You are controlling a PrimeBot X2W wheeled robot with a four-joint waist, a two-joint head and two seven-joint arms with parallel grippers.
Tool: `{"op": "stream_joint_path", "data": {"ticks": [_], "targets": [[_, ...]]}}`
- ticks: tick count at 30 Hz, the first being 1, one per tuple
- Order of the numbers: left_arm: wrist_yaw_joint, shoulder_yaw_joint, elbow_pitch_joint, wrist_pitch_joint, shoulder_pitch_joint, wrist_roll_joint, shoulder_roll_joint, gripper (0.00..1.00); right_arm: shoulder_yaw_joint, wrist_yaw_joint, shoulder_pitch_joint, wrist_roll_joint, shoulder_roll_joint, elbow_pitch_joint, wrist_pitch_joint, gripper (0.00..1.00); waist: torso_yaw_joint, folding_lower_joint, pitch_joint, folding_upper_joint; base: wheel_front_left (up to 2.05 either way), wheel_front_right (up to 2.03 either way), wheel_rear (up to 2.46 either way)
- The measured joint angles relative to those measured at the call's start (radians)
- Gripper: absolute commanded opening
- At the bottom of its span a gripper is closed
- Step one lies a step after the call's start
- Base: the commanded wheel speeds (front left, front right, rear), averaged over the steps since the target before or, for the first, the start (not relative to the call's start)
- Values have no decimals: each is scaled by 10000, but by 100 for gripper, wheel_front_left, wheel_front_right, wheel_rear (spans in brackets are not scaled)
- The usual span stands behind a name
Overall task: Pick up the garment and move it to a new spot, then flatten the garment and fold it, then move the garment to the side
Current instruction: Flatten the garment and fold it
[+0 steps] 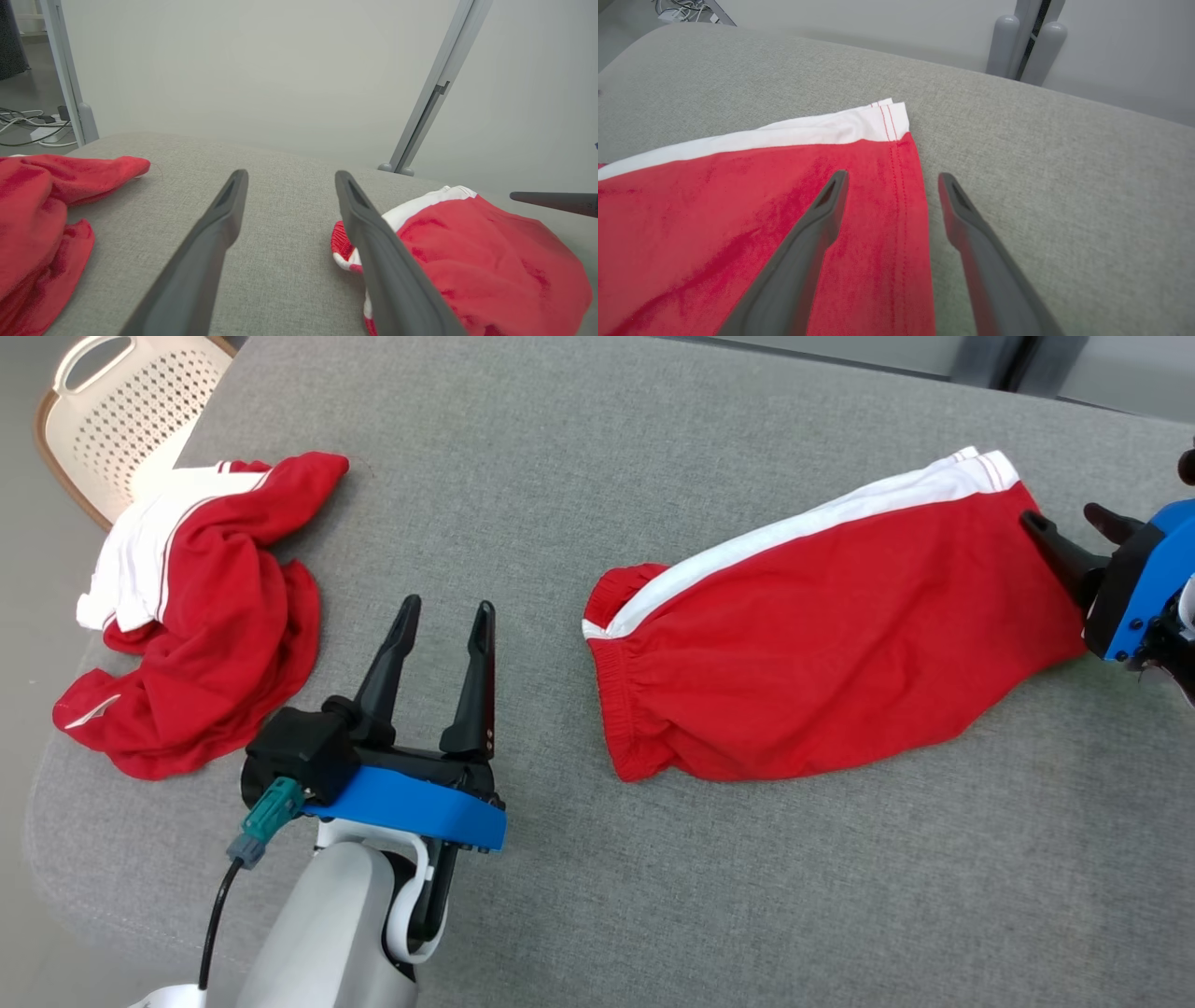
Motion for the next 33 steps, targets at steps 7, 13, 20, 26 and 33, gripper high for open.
{"op": "stream_joint_path", "data": {"ticks": [7, 13, 20, 26, 33], "targets": [[-104, 316, -178, 0, 3, 500, -36, 100, -863, -2, -235, -520, 589, 1248, 0, 100, 227, 0, 357, 0, 0, 0, 0], [-151, 161, -286, 0, 4, 435, -61, 100, -1179, -2, -832, -1480, 1220, 2470, -121, 100, 404, 1, 603, 0, 0, 0, 0], [-151, 153, -316, 0, 18, 257, -67, 100, -579, -71, -1066, -2240, 1413, 2470, 359, 0, 463, 1, 631, 0, 0, 0, 0], [-151, 203, -255, 0, 129, 184, -46, 100, -629, -12, -623, -2159, 1653, 1973, 6, 0, 268, 1, 514, 0, 0, 0, 0], [-151, 173, -343, 0, 434, 188, 238, 100, -1515, 10, 269, -1983, 1501, 1651, -759, 0, -234, 1, 209, 0, 0, 0, 0]]}}
